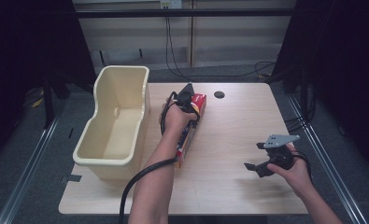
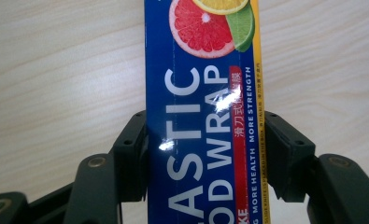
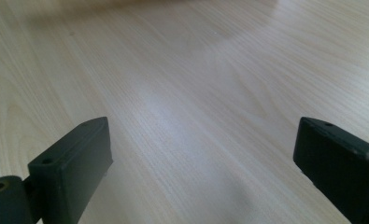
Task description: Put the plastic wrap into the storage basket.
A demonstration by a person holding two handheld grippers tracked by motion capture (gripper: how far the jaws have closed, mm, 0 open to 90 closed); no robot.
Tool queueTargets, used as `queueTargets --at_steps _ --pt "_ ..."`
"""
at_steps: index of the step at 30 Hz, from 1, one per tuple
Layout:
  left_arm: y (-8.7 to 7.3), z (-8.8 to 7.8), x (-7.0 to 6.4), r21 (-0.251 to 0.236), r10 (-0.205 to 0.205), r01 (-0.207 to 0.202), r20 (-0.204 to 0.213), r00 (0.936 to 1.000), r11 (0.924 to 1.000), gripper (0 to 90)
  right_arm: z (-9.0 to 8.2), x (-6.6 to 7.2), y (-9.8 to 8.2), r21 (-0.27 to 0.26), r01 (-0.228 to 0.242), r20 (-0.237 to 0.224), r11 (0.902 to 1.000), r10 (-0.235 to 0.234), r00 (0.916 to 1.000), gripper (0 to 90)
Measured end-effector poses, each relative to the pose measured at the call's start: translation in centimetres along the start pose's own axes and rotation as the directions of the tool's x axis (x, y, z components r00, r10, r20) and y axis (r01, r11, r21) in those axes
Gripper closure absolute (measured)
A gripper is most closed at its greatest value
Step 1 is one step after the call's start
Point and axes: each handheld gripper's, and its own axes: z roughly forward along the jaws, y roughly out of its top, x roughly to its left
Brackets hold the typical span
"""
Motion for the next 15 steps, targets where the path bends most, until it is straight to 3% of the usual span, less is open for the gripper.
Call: queueTargets --at_steps 6,15 --pt "-0.1 -2.3 -0.2 0.015 0.006 -0.006 0.043 0.9991 0.9999 41.5 0.0 0.0 0.0 -0.006 0.005 0.008 1.0 -0.005 1.0 4.2" --pt "-0.6 -5.3 0.1 0.026 0.001 -0.003 0.067 0.9977 0.9997 41.4 0.1 0.0 0.1 -0.006 0.01 0.004 0.9999 -0.01 0.9999 3.9"
